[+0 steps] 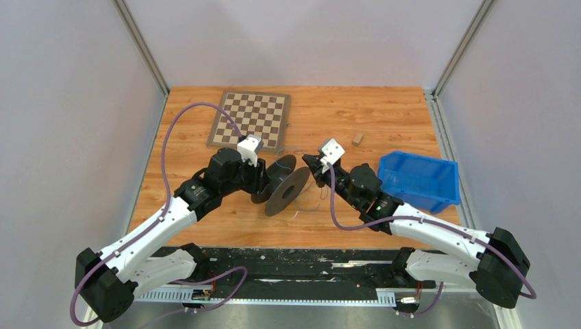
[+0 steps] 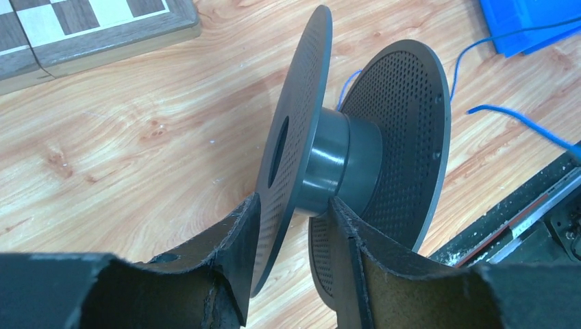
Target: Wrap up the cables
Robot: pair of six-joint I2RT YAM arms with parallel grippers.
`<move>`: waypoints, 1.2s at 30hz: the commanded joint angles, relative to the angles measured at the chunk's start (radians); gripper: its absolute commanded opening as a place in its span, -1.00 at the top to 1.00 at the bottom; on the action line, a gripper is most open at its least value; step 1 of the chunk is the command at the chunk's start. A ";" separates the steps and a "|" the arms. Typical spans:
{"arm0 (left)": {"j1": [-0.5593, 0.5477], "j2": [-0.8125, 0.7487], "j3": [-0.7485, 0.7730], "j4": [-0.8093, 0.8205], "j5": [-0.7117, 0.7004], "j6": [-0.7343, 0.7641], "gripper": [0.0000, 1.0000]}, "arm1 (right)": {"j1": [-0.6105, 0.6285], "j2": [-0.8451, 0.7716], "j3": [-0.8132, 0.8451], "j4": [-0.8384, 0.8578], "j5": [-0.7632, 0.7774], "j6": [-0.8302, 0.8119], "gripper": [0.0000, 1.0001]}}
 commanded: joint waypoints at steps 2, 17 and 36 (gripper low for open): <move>-0.003 -0.015 0.040 0.012 0.027 0.001 0.08 | 0.003 0.069 0.042 0.163 -0.106 -0.124 1.00; -0.003 0.002 0.027 0.094 0.028 -0.031 0.64 | 0.005 0.228 0.023 0.347 -0.171 -0.018 1.00; -0.003 -0.106 -0.033 0.088 0.095 -0.045 -0.03 | 0.004 0.121 -0.065 0.251 -0.096 -0.007 1.00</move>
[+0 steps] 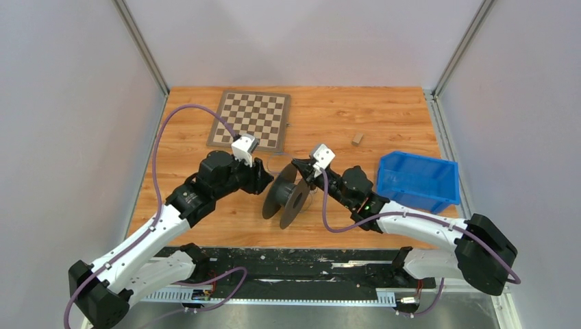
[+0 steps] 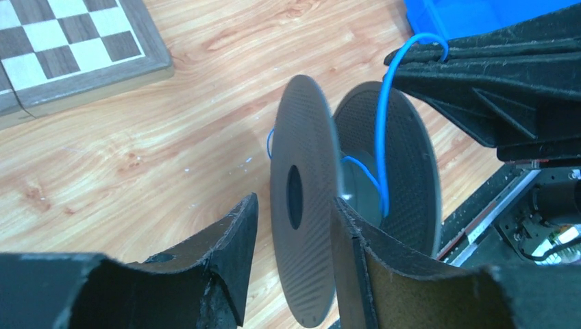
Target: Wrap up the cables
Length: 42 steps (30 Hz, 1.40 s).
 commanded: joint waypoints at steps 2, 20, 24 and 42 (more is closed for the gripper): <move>-0.001 -0.034 -0.035 0.020 0.035 -0.027 -0.06 | 0.004 -0.052 -0.046 -0.004 0.040 0.016 1.00; -0.003 -0.119 -0.111 0.082 0.108 -0.080 -0.17 | 0.004 -0.046 -0.126 0.028 -0.048 0.039 1.00; -0.003 -0.114 -0.134 0.070 0.104 -0.099 0.07 | 0.002 -0.054 -0.152 0.050 -0.011 0.068 1.00; -0.044 0.080 0.043 0.141 -0.116 0.079 1.00 | -0.081 -0.226 -0.099 -0.004 0.293 0.109 1.00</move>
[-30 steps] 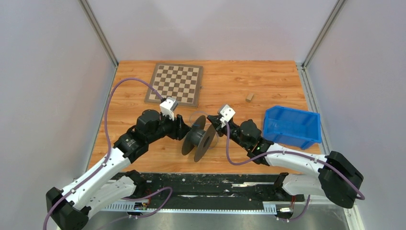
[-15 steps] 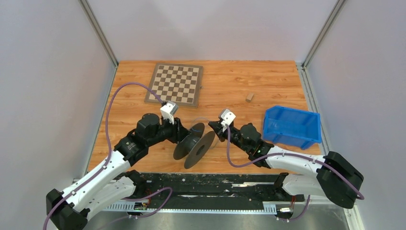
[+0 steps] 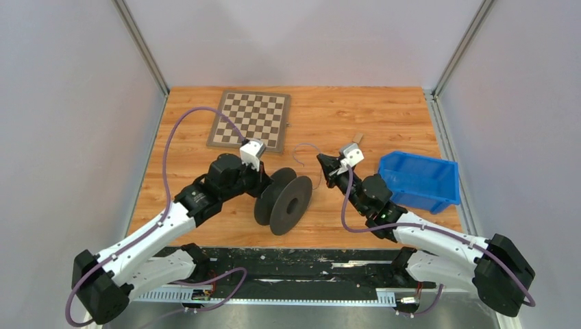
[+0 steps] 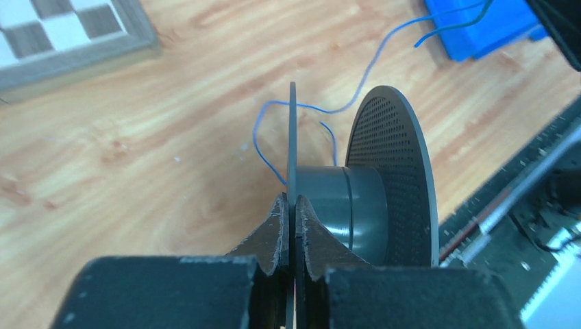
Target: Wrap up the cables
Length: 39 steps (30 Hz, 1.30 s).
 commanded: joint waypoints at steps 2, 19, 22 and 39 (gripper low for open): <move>0.000 0.128 0.127 0.180 -0.162 0.172 1.00 | -0.040 -0.038 0.057 0.010 0.118 0.015 1.00; 0.000 0.212 0.120 0.332 -0.258 0.376 1.00 | -0.183 -0.262 0.326 -0.254 0.424 -0.251 1.00; 0.000 0.217 0.121 0.324 -0.236 0.328 1.00 | -0.248 -0.249 0.344 -0.265 0.248 -0.206 1.00; 0.000 0.227 0.074 0.283 -0.141 0.209 0.38 | -0.248 -0.127 0.077 -0.048 -0.317 -0.038 1.00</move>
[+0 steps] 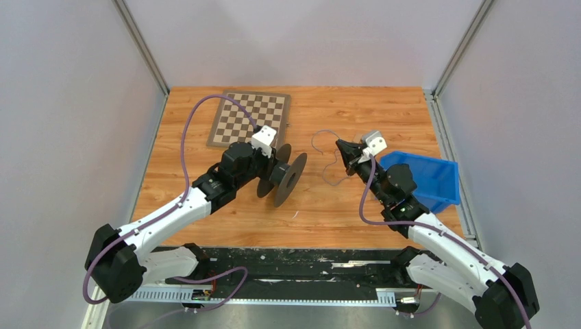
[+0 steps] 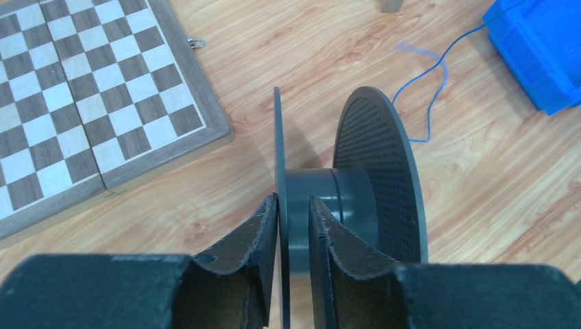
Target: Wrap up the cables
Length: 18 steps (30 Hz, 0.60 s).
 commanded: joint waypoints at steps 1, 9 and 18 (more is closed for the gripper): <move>-0.002 -0.007 -0.006 0.030 0.022 -0.039 0.36 | 0.001 0.045 0.009 0.137 -0.159 0.017 1.00; -0.001 -0.011 -0.012 -0.018 0.000 -0.044 0.23 | 0.001 0.138 0.031 0.194 -0.233 0.042 1.00; 0.001 -0.015 -0.011 -0.035 -0.028 -0.045 0.09 | 0.001 0.151 0.039 0.199 -0.242 0.043 1.00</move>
